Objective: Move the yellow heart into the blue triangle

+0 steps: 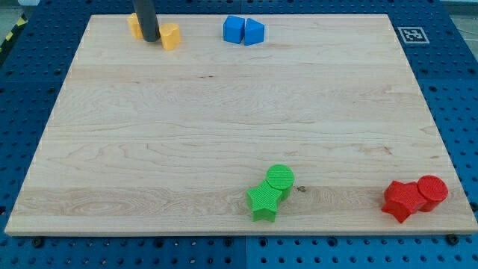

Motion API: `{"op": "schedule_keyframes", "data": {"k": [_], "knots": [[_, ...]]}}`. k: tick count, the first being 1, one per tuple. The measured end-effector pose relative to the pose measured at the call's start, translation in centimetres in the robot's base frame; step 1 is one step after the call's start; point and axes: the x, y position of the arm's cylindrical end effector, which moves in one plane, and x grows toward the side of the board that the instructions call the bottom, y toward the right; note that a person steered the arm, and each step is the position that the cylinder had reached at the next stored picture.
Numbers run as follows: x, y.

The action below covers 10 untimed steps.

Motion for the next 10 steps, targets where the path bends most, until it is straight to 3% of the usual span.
{"op": "schedule_keyframes", "data": {"k": [3, 5, 10], "knots": [[-2.1, 1.6], [0.1, 1.1], [0.8, 3.4]]}}
